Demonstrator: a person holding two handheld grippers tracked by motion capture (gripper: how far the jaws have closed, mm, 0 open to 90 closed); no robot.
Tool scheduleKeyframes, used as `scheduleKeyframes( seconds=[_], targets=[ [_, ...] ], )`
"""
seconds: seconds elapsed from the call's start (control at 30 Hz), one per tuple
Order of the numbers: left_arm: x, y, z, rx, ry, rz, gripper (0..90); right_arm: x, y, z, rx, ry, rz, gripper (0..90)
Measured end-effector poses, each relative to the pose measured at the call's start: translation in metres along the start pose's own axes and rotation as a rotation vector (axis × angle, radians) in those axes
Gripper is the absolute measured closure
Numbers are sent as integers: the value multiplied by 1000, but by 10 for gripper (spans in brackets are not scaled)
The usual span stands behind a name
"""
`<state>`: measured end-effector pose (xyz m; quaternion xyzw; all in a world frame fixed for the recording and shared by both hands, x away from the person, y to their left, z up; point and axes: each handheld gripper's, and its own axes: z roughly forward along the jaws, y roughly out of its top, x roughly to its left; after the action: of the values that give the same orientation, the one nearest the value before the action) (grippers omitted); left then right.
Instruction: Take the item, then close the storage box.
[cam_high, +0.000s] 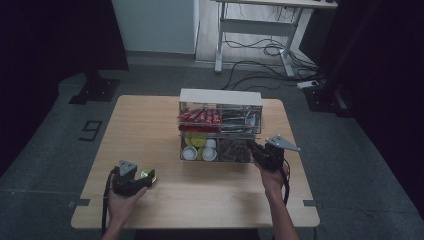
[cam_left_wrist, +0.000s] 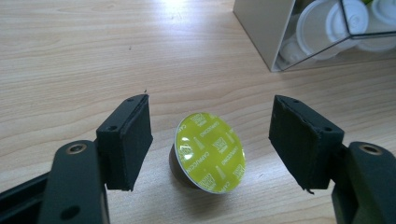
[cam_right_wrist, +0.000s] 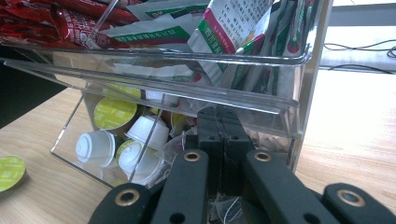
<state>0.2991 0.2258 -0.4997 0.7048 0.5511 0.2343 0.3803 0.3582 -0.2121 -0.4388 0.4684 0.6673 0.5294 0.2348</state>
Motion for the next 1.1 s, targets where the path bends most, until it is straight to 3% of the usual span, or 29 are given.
scheduleKeyframes(
  seconds=[1.1],
  targets=[
    [-6,-15,-8,-27,-55,-28,309,0,-11,-7,-4,2,5,889]
  ],
)
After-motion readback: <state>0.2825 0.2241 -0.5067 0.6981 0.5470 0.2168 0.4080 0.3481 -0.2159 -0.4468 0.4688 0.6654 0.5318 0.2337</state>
